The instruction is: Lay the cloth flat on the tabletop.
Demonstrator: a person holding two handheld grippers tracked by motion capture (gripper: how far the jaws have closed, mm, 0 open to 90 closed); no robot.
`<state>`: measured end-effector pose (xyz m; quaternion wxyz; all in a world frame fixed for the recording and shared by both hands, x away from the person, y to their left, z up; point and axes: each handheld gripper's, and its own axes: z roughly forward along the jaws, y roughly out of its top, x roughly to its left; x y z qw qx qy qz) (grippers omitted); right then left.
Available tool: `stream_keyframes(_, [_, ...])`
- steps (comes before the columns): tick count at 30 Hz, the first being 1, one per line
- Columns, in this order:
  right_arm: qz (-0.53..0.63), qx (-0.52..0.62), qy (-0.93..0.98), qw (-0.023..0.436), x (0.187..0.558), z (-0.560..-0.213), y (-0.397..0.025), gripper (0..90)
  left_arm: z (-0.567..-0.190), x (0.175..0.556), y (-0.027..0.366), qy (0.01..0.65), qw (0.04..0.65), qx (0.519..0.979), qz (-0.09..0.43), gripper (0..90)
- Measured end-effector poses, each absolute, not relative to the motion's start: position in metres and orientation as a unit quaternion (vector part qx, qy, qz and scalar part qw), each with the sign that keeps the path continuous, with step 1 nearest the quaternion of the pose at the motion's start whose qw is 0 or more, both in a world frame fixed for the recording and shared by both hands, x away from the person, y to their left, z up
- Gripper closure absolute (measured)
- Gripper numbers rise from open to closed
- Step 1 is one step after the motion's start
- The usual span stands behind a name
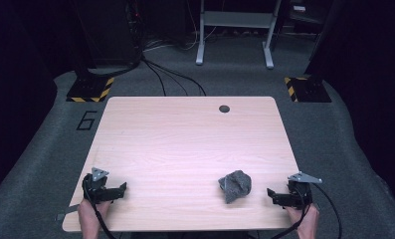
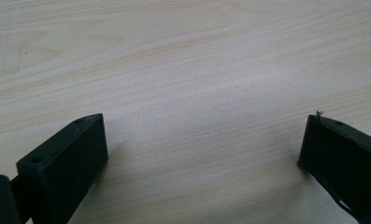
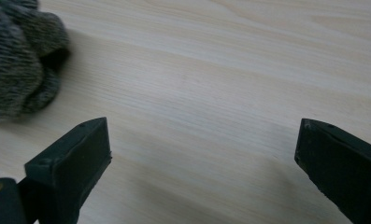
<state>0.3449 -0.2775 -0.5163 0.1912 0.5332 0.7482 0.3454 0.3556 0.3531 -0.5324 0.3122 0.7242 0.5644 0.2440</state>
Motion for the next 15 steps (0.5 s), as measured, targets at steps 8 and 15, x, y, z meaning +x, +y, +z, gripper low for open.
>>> stream_keyframes(8, [0.36,0.501,0.764,0.187,0.336,-0.485,-0.251,3.1,-0.532,0.356,0.353,0.564,0.312,0.724,0.245,1.0])
stream_keyframes(15, [0.383,0.459,0.783,0.172,0.332,-0.462,-0.221,6.1,-0.532,0.356,0.353,0.564,0.312,0.724,0.245,1.0])
